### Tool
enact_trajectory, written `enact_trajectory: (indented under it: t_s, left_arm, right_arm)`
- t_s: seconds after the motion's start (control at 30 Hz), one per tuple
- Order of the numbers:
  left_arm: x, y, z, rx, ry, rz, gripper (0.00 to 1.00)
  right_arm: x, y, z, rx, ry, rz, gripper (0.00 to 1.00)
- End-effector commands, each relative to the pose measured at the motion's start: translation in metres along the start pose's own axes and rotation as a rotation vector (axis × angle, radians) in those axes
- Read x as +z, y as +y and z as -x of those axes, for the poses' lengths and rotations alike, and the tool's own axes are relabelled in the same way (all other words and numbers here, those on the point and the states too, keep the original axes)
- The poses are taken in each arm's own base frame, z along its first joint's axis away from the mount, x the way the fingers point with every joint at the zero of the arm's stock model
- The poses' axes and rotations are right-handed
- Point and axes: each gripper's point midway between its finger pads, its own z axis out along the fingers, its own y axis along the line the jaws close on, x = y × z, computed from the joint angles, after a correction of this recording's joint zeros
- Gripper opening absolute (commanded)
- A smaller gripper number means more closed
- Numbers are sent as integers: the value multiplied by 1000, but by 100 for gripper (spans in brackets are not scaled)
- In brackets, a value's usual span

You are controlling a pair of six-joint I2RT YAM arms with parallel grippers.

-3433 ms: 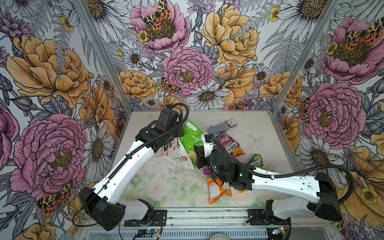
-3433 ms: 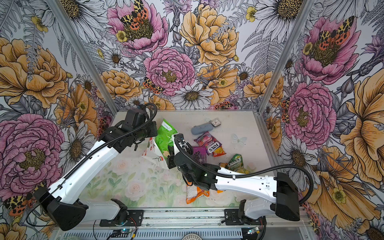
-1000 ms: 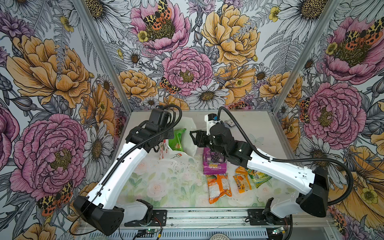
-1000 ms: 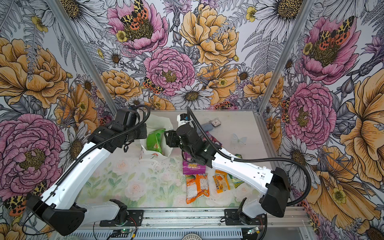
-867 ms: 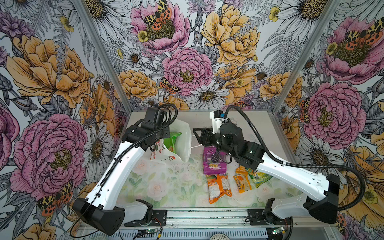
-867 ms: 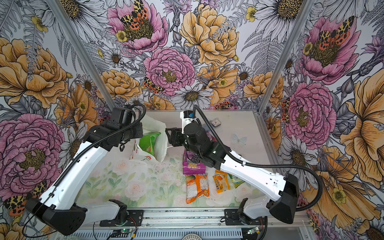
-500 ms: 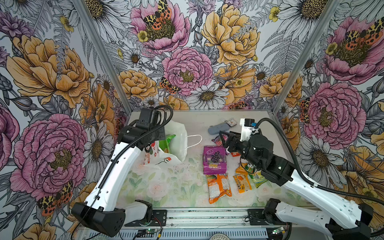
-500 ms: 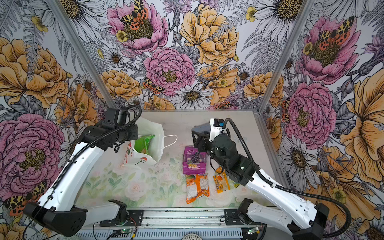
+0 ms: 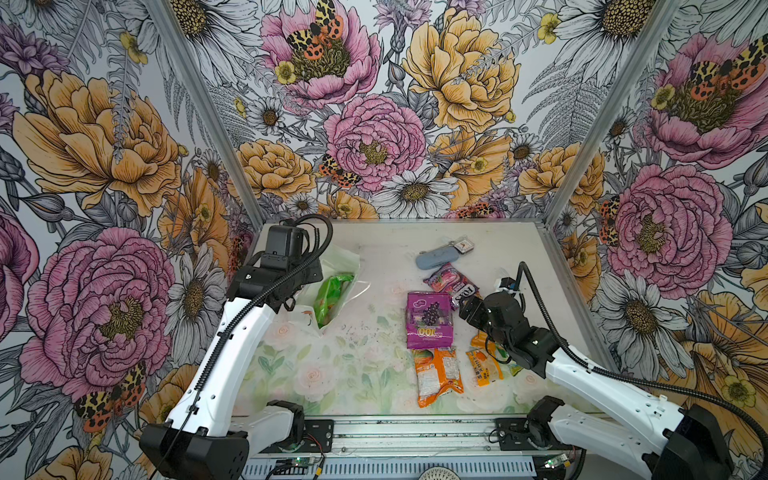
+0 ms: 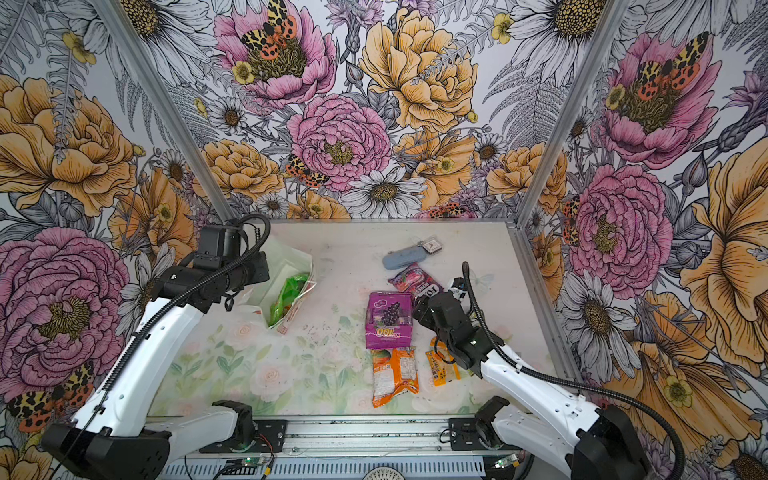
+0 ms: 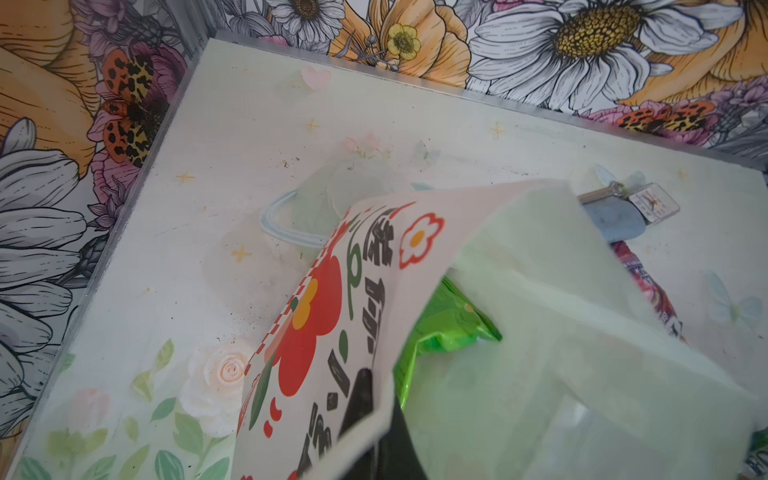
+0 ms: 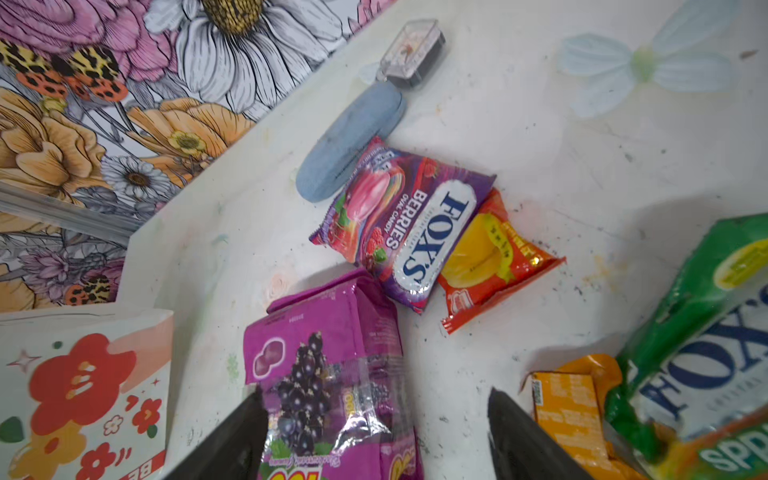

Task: Place the snacks into the paper bag
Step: 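Reach the right gripper down to the purple grape candy bag and grasp it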

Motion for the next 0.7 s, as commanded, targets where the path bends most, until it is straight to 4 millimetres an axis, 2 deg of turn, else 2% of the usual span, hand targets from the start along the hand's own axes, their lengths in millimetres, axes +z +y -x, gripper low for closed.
enact_trajectory:
  t_s: [0.0, 0.1, 0.27, 0.3, 0.33, 0.67]
  left_arm:
    - [-12, -9, 15, -5, -74, -69, 0]
    - [-10, -8, 9, -6, -80, -81, 0]
    - [-9, -5, 6, -5, -84, -81, 0]
    - [-9, -5, 5, -7, -84, -91, 0]
    - [-8, -6, 5, -11, -86, -99, 0]
    - [1, -1, 2, -55, -76, -121, 0]
  right_arm:
    - [17, 11, -23, 127, 80, 67, 95]
    - [33, 23, -45, 112, 141, 57, 96]
    - [52, 63, -84, 50, 256, 90, 96]
    - [55, 68, -85, 48, 267, 94, 96]
    - [54, 78, -97, 26, 294, 110, 95]
    - [55, 139, -144, -25, 421, 193, 93]
